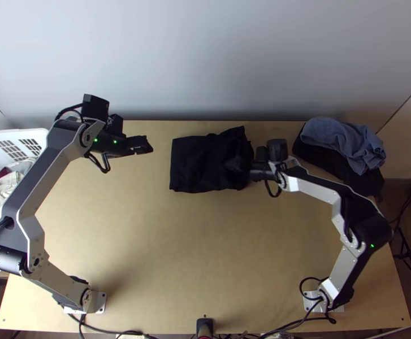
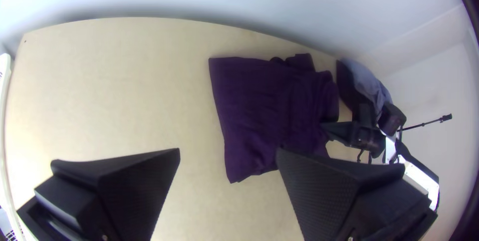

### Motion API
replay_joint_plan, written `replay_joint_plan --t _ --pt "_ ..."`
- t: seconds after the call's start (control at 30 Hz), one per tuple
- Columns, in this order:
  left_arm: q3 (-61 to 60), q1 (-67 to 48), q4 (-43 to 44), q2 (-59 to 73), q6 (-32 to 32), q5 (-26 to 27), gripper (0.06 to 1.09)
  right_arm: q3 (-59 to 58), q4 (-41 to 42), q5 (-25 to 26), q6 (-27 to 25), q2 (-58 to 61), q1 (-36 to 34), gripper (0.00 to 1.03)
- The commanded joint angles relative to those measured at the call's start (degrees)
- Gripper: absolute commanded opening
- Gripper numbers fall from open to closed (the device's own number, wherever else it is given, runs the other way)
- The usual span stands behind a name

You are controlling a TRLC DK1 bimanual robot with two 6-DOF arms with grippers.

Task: Fold the t-shirt

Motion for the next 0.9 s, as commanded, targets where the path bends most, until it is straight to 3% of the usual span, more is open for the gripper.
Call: replay_joint_plan --t 0.0,0.03,0.07,0.37,0.87 --pt "-1.69 -0.06 0.94 -0.51 -0.42 -0.15 1.0 8.46 -8.48 0.72 -4.16 5.41 2.25 0.57" --pt "-1.95 -0.06 1.03 -0.6 -0.51 -0.15 1.0 8.55 -8.48 2.21 -5.4 5.41 2.43 0.24" --pt "-2.3 -0.06 1.12 -0.78 -0.51 -0.15 1.0 9.08 -8.74 3.53 -6.89 5.41 2.69 0.02" --pt "-4.06 0.73 1.56 -1.3 -0.59 -0.24 1.0 6.35 -11.56 4.67 -9.26 -2.15 -0.38 0.03" --pt "-9.77 0.9 2.88 -4.29 -0.68 -0.24 1.0 10.04 -13.75 11.44 -13.13 -16.65 -6.62 0.03"
